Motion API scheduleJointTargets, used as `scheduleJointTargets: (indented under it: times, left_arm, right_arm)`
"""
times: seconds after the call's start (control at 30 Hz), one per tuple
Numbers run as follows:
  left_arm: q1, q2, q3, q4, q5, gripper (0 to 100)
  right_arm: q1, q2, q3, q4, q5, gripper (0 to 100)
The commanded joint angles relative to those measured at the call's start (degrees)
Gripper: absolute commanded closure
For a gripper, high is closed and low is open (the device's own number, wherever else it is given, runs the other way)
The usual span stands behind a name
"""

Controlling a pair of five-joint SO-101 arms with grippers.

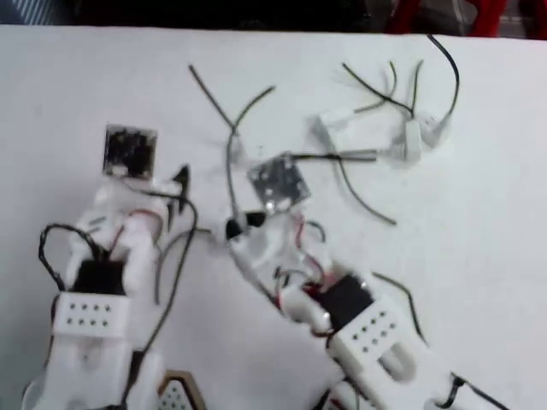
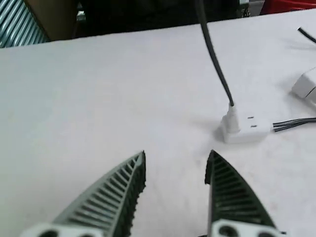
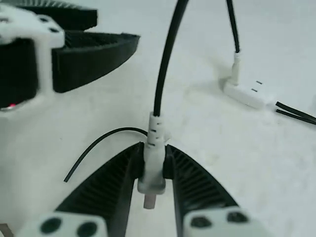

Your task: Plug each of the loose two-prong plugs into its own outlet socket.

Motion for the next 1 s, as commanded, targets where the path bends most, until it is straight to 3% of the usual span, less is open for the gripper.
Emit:
scheduleJointTargets:
  times: [0.0,0.43,0.63,0.83,0.97]
  left_arm:
    - [2.68,-1.36,-5.19,-1.32,0.44,79]
    - [18.68,-1.45,-6.95,3.69,0.09,79]
    - [18.59,-1.45,-10.46,8.18,0.09,79]
    - [13.67,-0.92,-10.73,9.32,0.09,79]
    - [16.48,-1.45,-10.2,11.34,-1.14,79]
  right_arm:
    - [-0.84,-2.59,0.26,-1.45,-0.44,98.1]
    - [-0.75,-8.04,4.04,-0.92,-0.79,98.1]
    - [-0.57,-14.99,7.65,-0.92,-0.53,98.1]
    - [-0.75,-23.52,8.62,1.71,-0.53,98.1]
    - [-0.84,-26.15,10.11,2.24,-0.53,98.1]
